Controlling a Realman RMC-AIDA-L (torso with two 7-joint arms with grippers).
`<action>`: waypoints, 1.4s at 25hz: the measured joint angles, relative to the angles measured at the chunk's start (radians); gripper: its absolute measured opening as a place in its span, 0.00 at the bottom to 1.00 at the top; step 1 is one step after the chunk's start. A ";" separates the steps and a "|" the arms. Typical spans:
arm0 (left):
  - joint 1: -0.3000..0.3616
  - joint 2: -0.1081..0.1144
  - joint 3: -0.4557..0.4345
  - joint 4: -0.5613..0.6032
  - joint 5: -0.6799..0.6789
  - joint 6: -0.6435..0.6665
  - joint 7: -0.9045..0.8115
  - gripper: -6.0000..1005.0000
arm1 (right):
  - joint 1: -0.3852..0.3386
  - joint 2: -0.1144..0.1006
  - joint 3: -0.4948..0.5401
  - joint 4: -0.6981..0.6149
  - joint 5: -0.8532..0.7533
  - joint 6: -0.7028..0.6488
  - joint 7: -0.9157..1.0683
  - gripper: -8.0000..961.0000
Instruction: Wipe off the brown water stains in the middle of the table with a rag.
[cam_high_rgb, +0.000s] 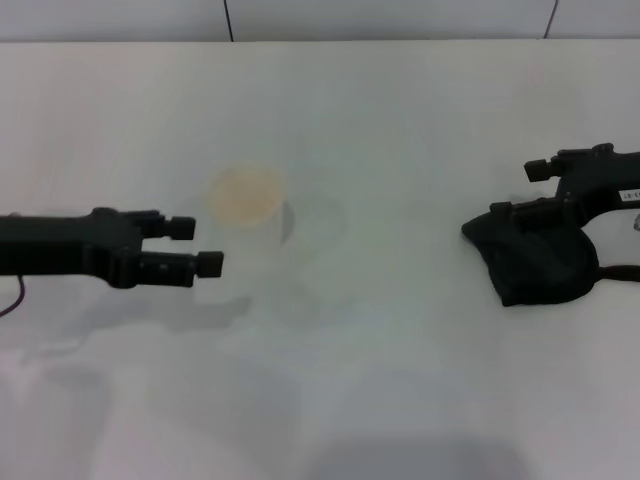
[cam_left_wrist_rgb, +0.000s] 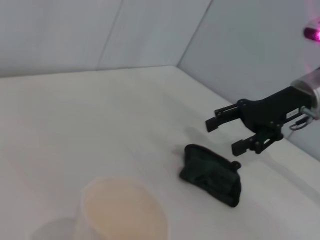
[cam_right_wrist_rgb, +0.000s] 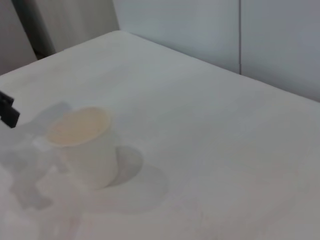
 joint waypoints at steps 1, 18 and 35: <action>0.020 0.001 0.000 0.000 -0.005 -0.007 0.003 0.89 | 0.002 0.000 0.004 0.006 0.002 -0.001 0.000 0.89; 0.055 0.001 -0.002 0.025 -0.088 -0.082 0.005 0.89 | 0.019 0.001 0.009 0.046 0.007 0.015 -0.002 0.89; 0.056 -0.001 -0.002 0.027 -0.084 -0.078 0.005 0.89 | -0.014 -0.004 0.029 0.039 0.003 -0.089 -0.064 0.89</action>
